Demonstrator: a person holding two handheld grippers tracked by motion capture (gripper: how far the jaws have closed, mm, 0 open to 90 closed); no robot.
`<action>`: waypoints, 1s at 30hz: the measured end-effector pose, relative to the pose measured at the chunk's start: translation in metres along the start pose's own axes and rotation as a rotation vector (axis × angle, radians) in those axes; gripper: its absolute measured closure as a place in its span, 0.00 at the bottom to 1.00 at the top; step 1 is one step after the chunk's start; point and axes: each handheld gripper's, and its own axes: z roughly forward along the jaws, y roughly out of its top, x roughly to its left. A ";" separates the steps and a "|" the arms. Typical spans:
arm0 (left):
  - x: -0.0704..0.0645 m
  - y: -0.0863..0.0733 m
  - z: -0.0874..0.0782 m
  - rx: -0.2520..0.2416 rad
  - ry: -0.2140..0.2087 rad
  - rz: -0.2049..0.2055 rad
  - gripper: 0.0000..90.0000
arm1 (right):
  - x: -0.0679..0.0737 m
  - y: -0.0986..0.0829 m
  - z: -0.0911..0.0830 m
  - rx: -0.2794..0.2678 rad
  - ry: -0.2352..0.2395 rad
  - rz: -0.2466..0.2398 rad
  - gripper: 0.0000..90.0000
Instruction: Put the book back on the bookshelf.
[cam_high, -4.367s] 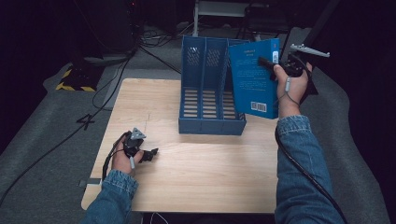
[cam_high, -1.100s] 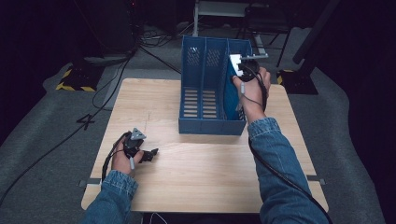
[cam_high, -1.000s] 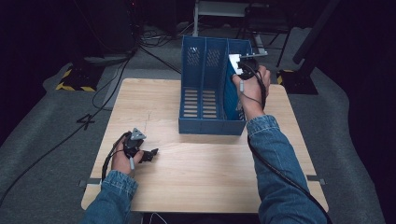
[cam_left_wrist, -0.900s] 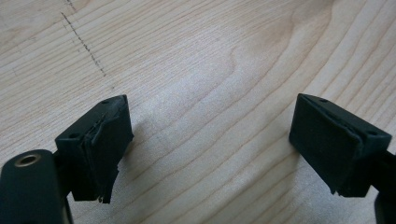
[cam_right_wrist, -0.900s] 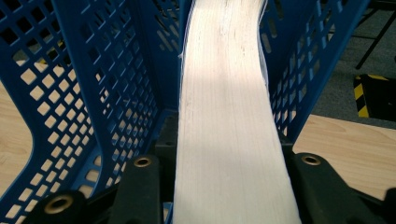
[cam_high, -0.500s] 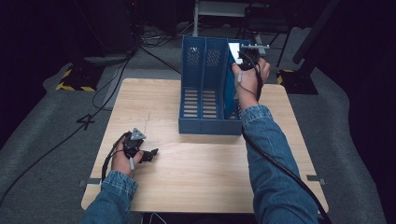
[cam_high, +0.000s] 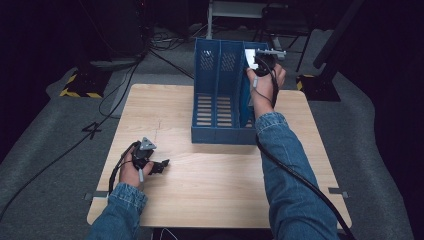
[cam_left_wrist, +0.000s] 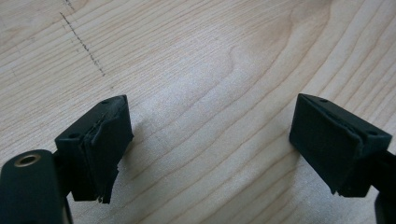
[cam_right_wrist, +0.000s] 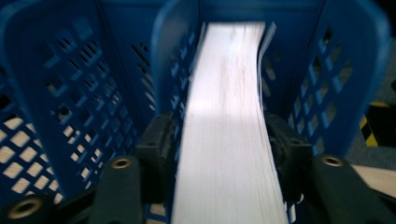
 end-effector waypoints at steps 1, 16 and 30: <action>0.000 0.000 0.000 0.000 -0.001 0.002 0.15 | 0.000 0.001 -0.005 -0.020 0.003 -0.011 0.52; -0.001 -0.002 -0.001 -0.007 -0.002 0.003 0.15 | -0.009 -0.005 -0.076 -0.088 0.069 -0.181 0.46; 0.000 -0.001 0.000 0.007 -0.012 0.016 0.11 | -0.053 -0.041 -0.139 -0.076 0.208 -0.205 0.46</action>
